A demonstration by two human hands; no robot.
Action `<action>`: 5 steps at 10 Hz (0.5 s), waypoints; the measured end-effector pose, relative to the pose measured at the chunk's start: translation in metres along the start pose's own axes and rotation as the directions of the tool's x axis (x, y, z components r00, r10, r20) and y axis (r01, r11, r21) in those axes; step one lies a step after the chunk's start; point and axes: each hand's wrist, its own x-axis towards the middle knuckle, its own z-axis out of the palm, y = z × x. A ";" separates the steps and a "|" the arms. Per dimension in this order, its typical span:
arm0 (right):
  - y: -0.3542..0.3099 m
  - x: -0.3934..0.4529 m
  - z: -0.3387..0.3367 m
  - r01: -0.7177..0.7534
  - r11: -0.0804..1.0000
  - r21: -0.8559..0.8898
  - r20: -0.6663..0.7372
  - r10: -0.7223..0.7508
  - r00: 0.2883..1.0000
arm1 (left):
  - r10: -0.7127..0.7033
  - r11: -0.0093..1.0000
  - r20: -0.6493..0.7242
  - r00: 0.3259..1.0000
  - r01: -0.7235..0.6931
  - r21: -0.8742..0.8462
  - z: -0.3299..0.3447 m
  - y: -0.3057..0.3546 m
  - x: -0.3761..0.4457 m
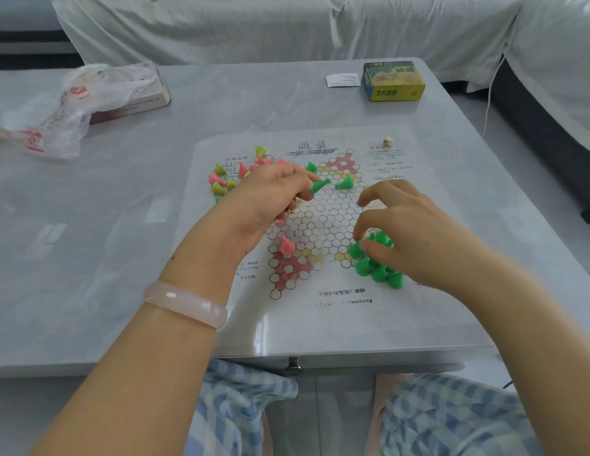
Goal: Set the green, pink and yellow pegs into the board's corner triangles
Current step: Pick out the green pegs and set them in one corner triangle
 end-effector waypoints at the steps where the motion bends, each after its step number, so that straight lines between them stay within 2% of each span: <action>1: -0.001 0.000 -0.001 -0.008 1.000 0.015 0.017 0.008 1.000 | 0.000 1.000 0.000 1.000 0.000 -0.004 0.000 0.000 0.000; 5: -0.001 0.001 -0.001 -0.012 0.999 0.031 0.009 0.012 1.000 | -0.002 1.000 -0.008 1.000 0.002 -0.002 0.000 0.000 -0.001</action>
